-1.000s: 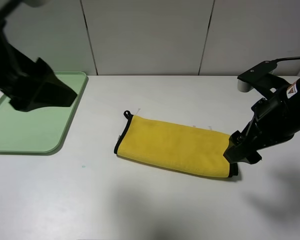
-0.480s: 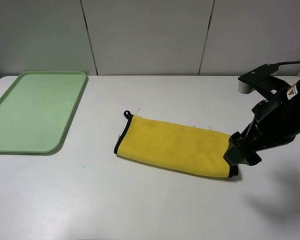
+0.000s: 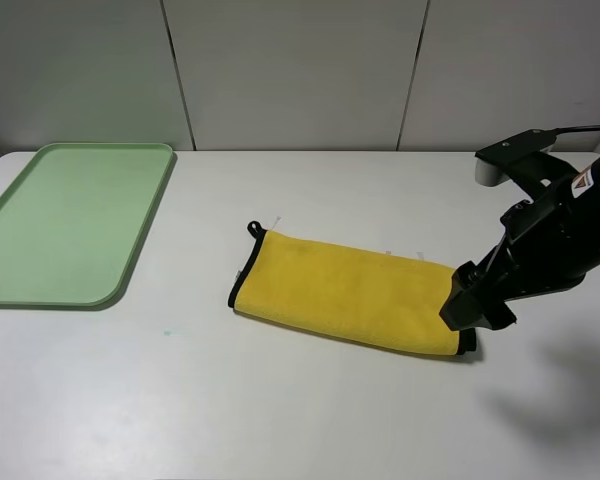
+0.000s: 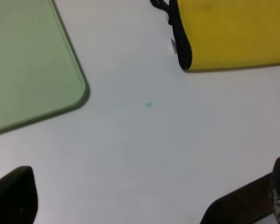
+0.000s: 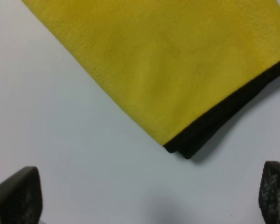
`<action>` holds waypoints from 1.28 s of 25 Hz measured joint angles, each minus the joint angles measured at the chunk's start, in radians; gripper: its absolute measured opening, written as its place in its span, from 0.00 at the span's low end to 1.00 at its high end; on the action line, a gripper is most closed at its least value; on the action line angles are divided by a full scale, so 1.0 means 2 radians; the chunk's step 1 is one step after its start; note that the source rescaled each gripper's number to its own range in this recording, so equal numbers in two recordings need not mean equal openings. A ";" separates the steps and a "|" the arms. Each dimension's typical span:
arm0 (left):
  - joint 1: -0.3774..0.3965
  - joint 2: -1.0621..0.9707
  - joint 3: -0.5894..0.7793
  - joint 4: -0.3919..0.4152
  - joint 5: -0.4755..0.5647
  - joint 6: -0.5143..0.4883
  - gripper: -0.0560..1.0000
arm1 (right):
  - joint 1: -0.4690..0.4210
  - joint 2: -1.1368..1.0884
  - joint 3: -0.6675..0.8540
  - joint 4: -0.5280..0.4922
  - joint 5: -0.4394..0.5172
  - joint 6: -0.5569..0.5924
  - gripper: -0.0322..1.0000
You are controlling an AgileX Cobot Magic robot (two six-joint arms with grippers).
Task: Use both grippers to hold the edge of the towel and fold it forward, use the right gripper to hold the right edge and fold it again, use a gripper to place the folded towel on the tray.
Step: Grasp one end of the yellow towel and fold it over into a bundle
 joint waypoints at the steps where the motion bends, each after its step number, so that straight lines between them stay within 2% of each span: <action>1: 0.000 -0.015 0.008 0.000 0.000 0.000 1.00 | 0.000 0.000 0.000 0.000 0.000 0.000 1.00; 10: 0.000 -0.077 0.068 -0.008 -0.005 -0.001 0.99 | 0.000 0.000 0.000 0.004 0.002 0.001 1.00; 21: 0.000 -0.080 0.072 -0.013 -0.014 -0.001 0.98 | 0.000 0.000 0.000 0.008 0.001 0.001 1.00; 25: 0.003 -0.080 0.072 -0.013 -0.014 -0.001 0.98 | 0.000 0.000 0.000 0.024 -0.001 0.002 1.00; 28: 0.027 -0.080 0.072 -0.014 -0.014 -0.001 0.98 | 0.000 0.000 0.000 0.050 -0.002 0.005 1.00; 32: 0.098 -0.080 0.072 -0.014 -0.014 0.000 0.98 | 0.000 0.000 0.000 0.079 -0.006 0.005 1.00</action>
